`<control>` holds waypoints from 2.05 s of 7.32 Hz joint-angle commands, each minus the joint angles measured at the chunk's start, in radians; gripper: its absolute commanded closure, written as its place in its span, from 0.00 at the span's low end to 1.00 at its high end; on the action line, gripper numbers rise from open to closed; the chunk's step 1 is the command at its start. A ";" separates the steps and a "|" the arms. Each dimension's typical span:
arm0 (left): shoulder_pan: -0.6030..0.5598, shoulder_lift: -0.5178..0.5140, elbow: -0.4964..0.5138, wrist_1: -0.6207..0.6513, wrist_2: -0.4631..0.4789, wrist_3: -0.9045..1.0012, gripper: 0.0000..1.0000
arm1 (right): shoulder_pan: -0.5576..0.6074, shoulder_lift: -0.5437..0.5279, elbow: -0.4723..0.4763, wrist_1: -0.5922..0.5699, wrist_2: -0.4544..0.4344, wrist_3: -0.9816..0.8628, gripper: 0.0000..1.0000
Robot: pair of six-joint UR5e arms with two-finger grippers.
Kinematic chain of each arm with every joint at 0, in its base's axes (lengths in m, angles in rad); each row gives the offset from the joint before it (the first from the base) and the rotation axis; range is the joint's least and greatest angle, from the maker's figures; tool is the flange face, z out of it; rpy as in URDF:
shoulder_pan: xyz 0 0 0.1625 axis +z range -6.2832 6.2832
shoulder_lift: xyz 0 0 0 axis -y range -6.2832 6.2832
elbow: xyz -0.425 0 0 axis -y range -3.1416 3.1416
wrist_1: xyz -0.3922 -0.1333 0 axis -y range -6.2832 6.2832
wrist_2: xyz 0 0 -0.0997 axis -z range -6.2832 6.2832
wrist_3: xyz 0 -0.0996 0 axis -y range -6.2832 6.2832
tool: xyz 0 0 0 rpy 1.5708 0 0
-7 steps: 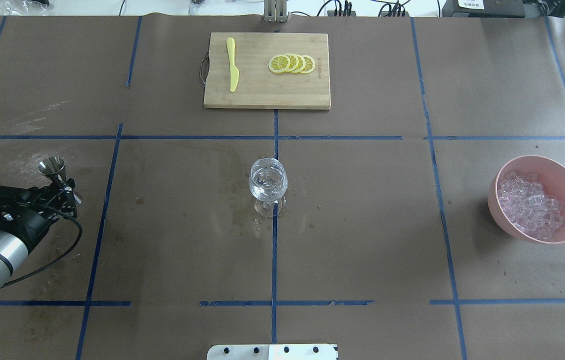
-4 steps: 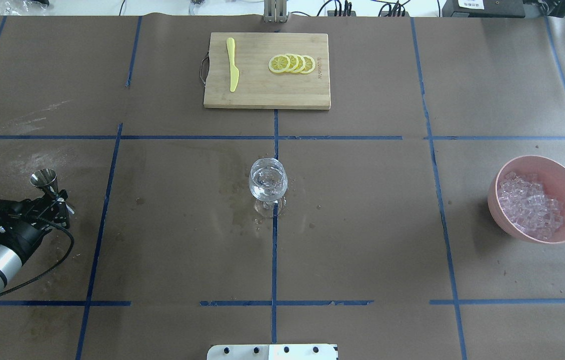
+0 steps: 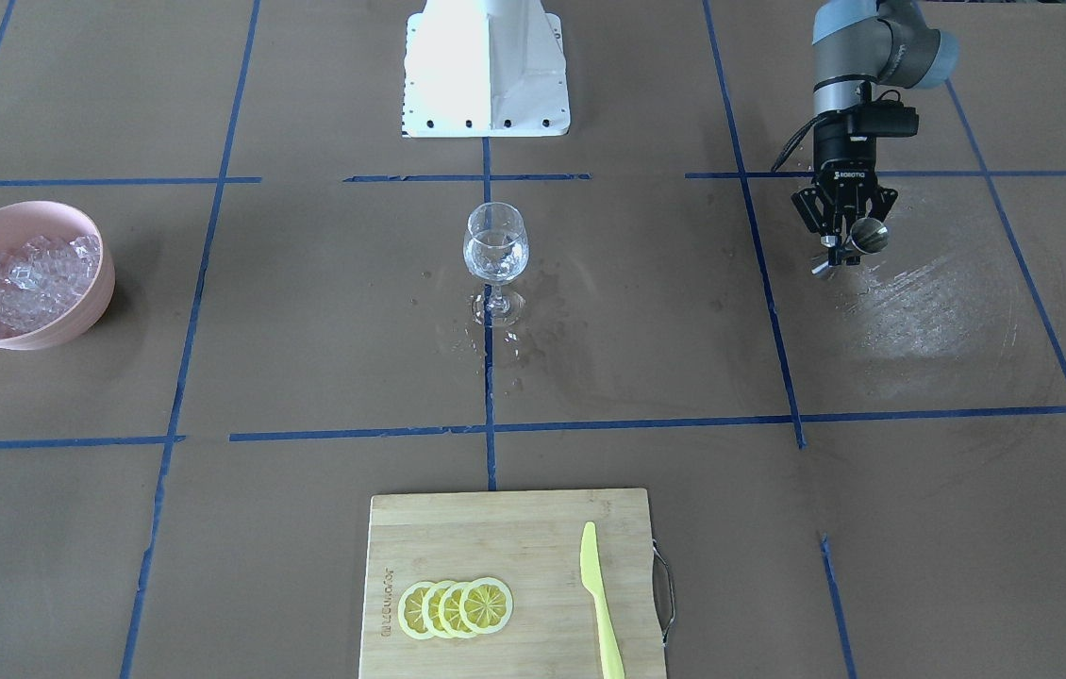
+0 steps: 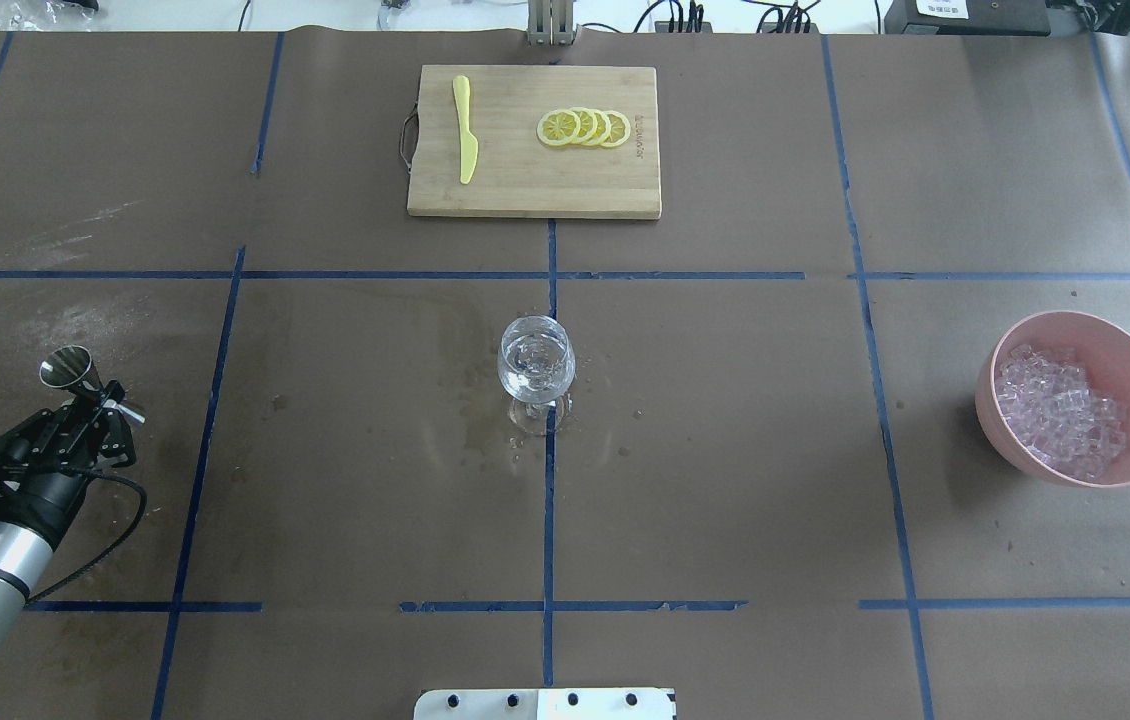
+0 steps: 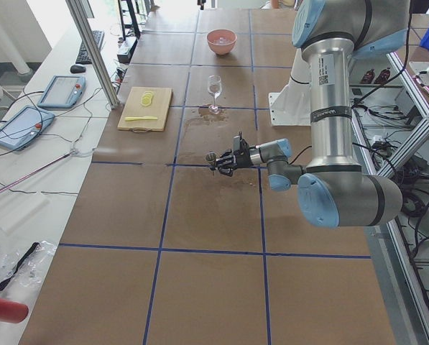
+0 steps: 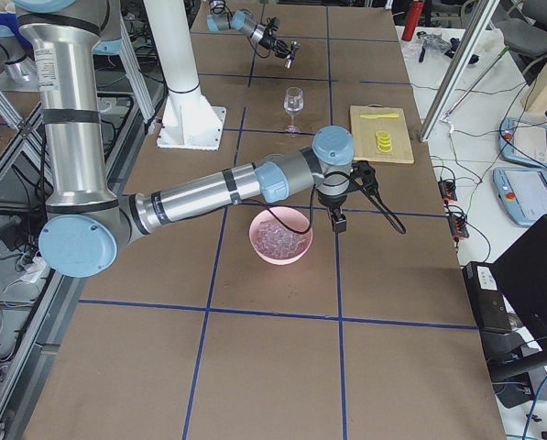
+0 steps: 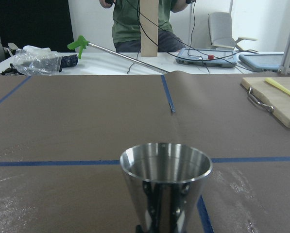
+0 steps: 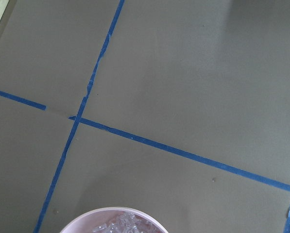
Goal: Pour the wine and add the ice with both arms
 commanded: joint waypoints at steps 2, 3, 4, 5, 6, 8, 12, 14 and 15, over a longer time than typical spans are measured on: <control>0.042 0.000 0.067 0.000 0.117 -0.082 1.00 | -0.002 0.000 0.003 0.000 0.002 0.014 0.00; 0.044 0.000 0.069 0.000 0.132 -0.088 1.00 | -0.002 0.000 0.001 0.000 0.002 0.014 0.00; 0.054 -0.005 0.072 0.000 0.161 -0.089 1.00 | -0.002 0.000 0.003 0.000 0.002 0.015 0.00; 0.070 -0.005 0.083 0.000 0.166 -0.089 1.00 | -0.002 0.000 0.006 0.000 0.002 0.015 0.00; 0.079 -0.005 0.087 0.000 0.166 -0.089 1.00 | -0.002 0.000 0.006 0.000 0.002 0.015 0.00; 0.093 -0.006 0.107 0.000 0.164 -0.089 1.00 | -0.002 0.001 0.006 0.000 0.002 0.015 0.00; 0.108 -0.017 0.109 -0.002 0.161 -0.089 0.86 | -0.002 0.001 0.006 0.000 0.002 0.018 0.00; 0.111 -0.017 0.110 -0.008 0.160 -0.089 0.73 | -0.002 0.001 0.006 0.000 0.002 0.018 0.00; 0.114 -0.017 0.110 -0.008 0.158 -0.089 0.70 | 0.000 0.001 0.006 0.000 0.002 0.018 0.00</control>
